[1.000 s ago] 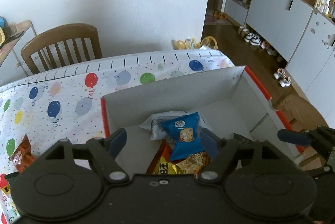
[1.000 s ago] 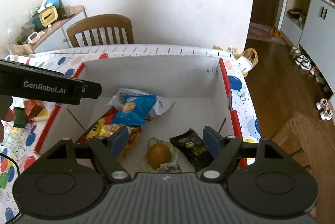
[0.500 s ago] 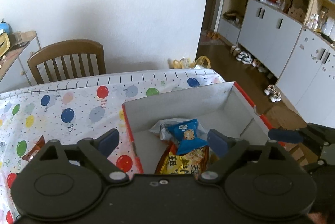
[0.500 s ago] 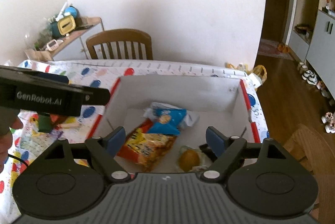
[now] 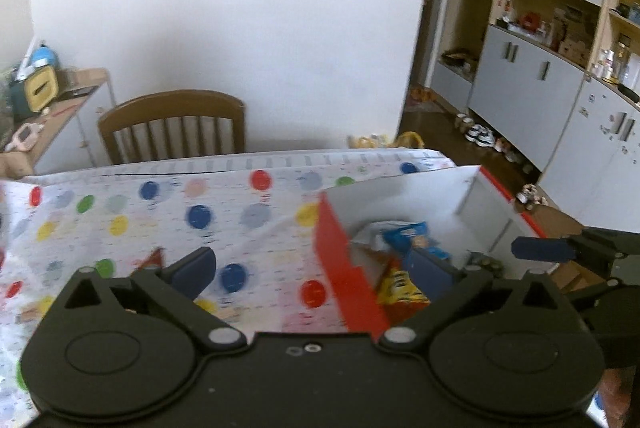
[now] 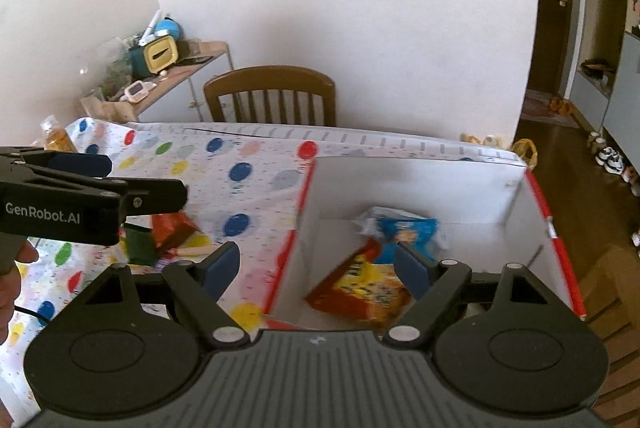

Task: Organize snacks
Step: 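Move both tools back toward the snacks on the tablecloth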

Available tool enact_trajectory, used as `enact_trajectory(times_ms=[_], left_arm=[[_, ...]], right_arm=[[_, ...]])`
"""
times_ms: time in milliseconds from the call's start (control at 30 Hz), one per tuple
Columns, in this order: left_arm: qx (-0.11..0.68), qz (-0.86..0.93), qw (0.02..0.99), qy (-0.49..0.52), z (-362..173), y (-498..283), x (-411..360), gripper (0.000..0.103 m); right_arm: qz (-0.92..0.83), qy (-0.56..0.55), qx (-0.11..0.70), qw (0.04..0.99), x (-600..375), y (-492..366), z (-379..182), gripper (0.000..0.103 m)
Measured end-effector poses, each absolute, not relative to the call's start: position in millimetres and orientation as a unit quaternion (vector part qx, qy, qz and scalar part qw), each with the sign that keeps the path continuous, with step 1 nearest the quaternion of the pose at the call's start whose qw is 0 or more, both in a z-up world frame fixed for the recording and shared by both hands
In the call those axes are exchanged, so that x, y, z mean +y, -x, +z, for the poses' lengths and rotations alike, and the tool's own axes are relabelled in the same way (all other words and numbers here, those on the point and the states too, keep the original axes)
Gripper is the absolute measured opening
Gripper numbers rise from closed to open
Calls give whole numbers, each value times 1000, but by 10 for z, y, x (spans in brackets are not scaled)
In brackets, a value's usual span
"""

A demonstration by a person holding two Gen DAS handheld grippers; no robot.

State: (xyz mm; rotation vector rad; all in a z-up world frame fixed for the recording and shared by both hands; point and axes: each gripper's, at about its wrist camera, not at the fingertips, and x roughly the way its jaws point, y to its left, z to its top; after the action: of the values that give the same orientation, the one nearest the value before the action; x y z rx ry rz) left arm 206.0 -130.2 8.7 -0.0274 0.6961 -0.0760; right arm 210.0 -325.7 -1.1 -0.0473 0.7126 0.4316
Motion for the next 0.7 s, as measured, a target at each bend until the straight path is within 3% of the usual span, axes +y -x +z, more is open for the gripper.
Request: enact_trajectory(times_ms=[700], left_arm=[[347, 29, 937, 36, -161, -1601, 175, 102]], right_arm=[[277, 43, 348, 895, -2055, -1801, -265, 84]])
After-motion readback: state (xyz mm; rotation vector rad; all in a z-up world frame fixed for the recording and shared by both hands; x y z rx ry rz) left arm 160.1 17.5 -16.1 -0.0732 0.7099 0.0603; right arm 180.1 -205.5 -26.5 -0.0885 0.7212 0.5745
